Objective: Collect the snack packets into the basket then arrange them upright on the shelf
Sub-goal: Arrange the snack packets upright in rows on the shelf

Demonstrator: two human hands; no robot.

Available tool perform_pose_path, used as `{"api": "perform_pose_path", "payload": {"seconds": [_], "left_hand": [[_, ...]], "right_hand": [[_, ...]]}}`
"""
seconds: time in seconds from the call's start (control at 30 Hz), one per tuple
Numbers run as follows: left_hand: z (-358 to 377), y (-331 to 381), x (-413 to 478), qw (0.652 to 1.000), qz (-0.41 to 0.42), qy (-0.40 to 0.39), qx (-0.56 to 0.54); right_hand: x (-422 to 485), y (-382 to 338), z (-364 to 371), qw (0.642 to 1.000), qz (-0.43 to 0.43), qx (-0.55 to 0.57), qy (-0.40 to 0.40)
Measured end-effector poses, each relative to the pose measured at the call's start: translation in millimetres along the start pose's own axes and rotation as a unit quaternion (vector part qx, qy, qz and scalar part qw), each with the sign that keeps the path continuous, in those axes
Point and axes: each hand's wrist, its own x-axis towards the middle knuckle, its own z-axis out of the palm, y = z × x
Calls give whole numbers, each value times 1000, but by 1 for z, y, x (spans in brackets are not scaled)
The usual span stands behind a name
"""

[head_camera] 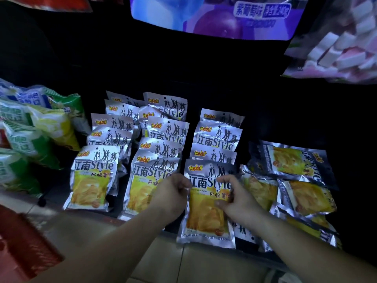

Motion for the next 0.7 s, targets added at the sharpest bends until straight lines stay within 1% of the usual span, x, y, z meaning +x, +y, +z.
{"api": "perform_pose_path", "payload": {"seconds": [0.07, 0.13, 0.17, 0.23, 0.27, 0.37, 0.4, 0.43, 0.5, 0.57, 0.63, 0.7], "left_hand": [[2, -1, -5, 996, -11, -21, 90], [3, -2, -5, 990, -5, -28, 140], [3, -2, -3, 990, 1, -30, 141], [1, 0, 1, 994, 22, -30, 106], [-1, 1, 3, 993, 40, -18, 107], [-2, -1, -3, 972, 117, 50, 197], [2, -5, -7, 967, 129, 37, 218], [7, -9, -12, 966, 122, -2, 228], [19, -17, -24, 969, 84, -101, 209], [30, -24, -30, 969, 53, -159, 182], [36, -30, -32, 963, 42, -182, 196], [38, -33, -32, 961, 48, -172, 209]], "right_hand": [[3, 7, 10, 1000, 16, -26, 2], [9, 11, 18, 999, 21, -36, 16], [13, 11, 20, 999, 21, -32, 26], [22, 9, 23, 998, 16, -10, 53], [26, 8, 23, 998, 12, 1, 67], [36, 7, 24, 996, 6, -7, 93], [38, 7, 24, 996, 6, -10, 91], [40, 8, 24, 997, 7, -9, 82], [42, 11, 25, 999, 5, -12, 50], [44, 12, 28, 999, 2, -29, 27], [45, 14, 32, 998, -7, -44, 39], [44, 16, 35, 994, -16, -68, 86]]}}
